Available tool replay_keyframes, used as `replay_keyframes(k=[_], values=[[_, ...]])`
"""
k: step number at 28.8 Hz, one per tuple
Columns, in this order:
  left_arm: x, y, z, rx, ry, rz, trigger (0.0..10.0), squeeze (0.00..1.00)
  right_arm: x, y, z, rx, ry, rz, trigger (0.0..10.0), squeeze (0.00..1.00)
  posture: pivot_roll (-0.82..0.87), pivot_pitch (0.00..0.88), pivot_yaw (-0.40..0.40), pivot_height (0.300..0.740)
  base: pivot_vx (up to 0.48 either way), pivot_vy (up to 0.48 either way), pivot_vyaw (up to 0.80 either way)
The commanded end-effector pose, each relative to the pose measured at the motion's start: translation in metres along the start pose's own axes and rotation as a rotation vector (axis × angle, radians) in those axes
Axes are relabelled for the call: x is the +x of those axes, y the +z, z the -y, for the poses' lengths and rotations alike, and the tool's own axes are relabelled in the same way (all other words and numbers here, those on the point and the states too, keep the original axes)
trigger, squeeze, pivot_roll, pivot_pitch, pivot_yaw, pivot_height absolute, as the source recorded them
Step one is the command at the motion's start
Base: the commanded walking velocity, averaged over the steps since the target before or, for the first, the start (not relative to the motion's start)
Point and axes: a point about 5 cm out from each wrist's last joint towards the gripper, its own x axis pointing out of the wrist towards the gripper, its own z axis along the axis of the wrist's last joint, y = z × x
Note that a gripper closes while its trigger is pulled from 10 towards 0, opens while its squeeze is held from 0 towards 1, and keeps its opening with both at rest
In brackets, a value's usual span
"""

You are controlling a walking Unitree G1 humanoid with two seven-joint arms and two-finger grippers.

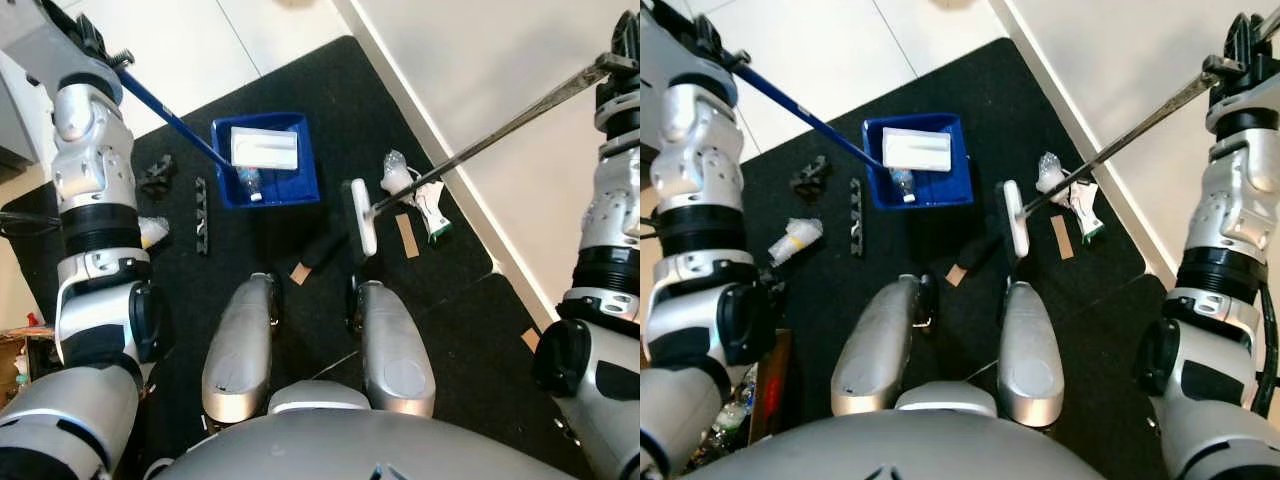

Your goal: Sweep floor

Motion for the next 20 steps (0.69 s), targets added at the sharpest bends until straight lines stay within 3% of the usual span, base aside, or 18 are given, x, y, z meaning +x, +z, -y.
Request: replay_keyframes(k=[1,8,20], values=[[-0.002,0.012,0.001,0.019,-0.03,0.05,10.0,0.0,0.002,0.011,-0.001,-0.027,-0.006,0.067,10.0,0.0,0.1,0.06,0.018,0.74,0.0,0.0,0.0],[-0.009,0.006,0.027,0.033,-0.102,0.042,10.0,0.0,0.004,0.004,-0.035,-0.012,0.064,0.079,10.0,0.0,0.1,0.02,0.021,0.74,0.0,0.0,0.0],[-0.018,-0.005,0.048,0.007,-0.153,0.012,10.0,0.0,0.007,-0.011,-0.056,0.083,0.068,0.042,10.0,0.0,0.09,0.0,0.017,0.74,0.0,0.0,0.0]])
